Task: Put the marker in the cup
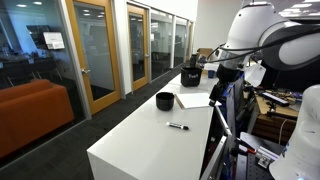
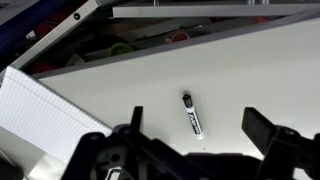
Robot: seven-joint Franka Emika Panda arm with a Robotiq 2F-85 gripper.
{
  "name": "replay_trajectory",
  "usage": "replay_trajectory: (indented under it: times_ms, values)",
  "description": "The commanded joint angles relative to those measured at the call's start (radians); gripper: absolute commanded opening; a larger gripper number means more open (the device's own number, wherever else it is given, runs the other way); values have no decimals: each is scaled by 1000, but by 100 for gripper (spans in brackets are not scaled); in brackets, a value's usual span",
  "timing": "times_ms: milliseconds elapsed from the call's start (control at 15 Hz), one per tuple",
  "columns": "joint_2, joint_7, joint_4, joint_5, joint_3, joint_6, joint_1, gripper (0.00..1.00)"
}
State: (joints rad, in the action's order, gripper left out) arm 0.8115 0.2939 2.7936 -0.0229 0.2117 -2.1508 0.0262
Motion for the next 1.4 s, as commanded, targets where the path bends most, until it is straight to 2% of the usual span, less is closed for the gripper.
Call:
replay_trajectory:
  times_ms: [0, 400, 667, 933, 1333]
  values:
    - [-182, -17, -63, -24, -25, -72, -37, 100]
    - [-423, -75, -164, -43, -82, -125, -36, 100]
    - [-554, -122, -254, -73, -83, -122, -21, 100]
    - [-682, -112, -335, -128, -82, -146, -14, 100]
    - [-841, -110, -392, -193, -98, -214, 0, 100]
